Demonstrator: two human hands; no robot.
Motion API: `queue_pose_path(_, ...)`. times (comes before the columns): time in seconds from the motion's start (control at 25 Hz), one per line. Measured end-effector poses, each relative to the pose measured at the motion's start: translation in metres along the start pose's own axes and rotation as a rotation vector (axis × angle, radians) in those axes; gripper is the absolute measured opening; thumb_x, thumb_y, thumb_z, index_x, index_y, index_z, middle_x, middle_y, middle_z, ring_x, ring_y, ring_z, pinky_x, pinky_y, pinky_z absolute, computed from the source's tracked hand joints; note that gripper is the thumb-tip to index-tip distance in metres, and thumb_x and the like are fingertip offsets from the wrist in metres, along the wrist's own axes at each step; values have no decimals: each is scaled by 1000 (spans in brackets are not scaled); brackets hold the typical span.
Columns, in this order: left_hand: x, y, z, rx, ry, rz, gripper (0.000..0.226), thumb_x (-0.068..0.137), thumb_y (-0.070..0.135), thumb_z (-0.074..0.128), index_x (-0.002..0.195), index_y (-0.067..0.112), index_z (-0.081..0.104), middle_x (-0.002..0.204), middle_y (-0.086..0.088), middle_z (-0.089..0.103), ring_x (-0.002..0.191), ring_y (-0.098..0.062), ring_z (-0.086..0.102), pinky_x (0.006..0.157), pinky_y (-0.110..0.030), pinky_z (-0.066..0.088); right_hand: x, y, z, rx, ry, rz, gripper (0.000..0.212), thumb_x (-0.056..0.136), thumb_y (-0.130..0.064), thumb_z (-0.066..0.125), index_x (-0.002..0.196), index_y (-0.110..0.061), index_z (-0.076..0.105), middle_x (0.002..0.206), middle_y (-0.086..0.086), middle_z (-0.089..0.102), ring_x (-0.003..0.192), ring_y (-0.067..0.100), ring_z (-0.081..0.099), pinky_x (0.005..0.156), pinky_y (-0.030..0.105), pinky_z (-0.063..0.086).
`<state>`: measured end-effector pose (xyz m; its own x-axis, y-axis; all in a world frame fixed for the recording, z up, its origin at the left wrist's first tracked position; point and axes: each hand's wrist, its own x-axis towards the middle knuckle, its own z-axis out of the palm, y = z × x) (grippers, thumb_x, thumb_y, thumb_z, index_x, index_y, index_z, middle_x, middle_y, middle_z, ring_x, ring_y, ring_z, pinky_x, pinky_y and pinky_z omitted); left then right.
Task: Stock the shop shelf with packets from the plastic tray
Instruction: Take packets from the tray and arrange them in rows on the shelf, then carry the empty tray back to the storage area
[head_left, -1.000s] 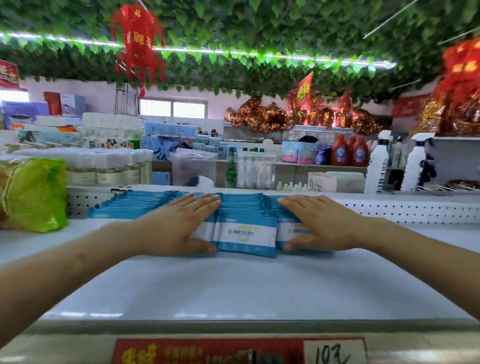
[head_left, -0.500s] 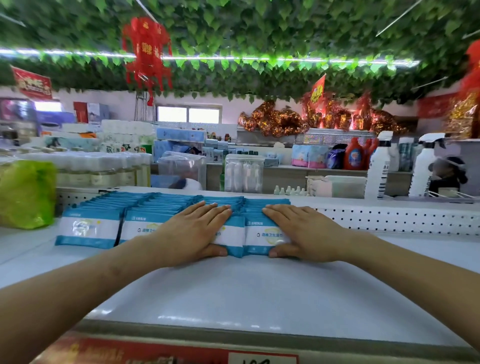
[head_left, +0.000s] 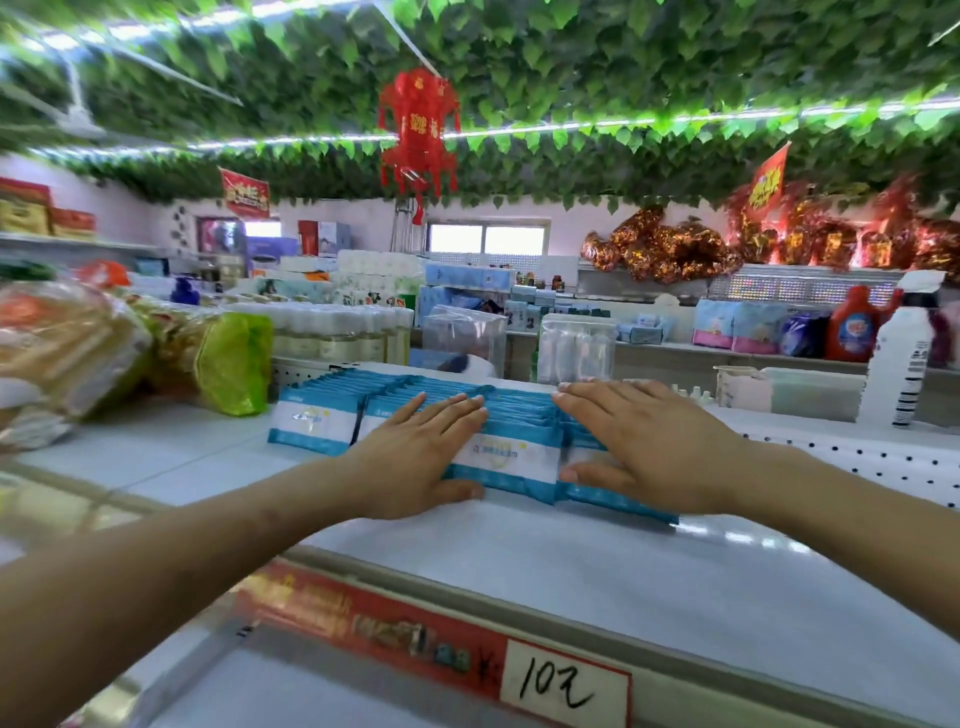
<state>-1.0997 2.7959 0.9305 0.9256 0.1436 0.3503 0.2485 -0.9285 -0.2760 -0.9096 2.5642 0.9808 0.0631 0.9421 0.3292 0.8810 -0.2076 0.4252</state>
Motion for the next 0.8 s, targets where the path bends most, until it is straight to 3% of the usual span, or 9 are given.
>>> queue_pose_path(0.12, -58, -27, -22, 67, 11, -175, 87, 93, 76, 24, 163, 24, 18, 171, 5, 14, 157, -17, 16, 129, -43, 16, 36, -22, -8, 26, 46, -111, 77, 97, -77, 21, 159, -31, 20, 164, -6, 31, 148, 17, 33, 123, 43, 27)
queue_pose_path(0.32, -199, -79, -63, 124, -11, -523, 91, 88, 82, 16, 154, 23, 41, 161, 1, 39, 141, -22, 47, 110, -42, 46, 98, -96, -19, 94, 171, -259, 61, 101, -64, 32, 149, -27, 41, 148, 0, 51, 133, 23, 51, 108, 46, 43)
queue_pose_path(0.6, -390, -76, -103, 248, -70, -729, 69, 98, 66, 40, 152, 23, 44, 160, 1, 40, 139, -24, 49, 105, -46, 49, 134, -294, -75, 235, 346, -620, 59, 101, -65, 33, 149, -31, 41, 144, -3, 51, 131, 23, 51, 104, 45, 45)
queue_pose_path(0.8, -501, -56, -102, 280, -91, -798, 63, 100, 64, 41, 146, 22, 49, 152, 1, 49, 132, -25, 55, 100, -45, 53, 132, -417, -75, 383, 310, -737, 67, 96, -71, 26, 146, -30, 42, 142, -2, 51, 126, 23, 53, 97, 44, 50)
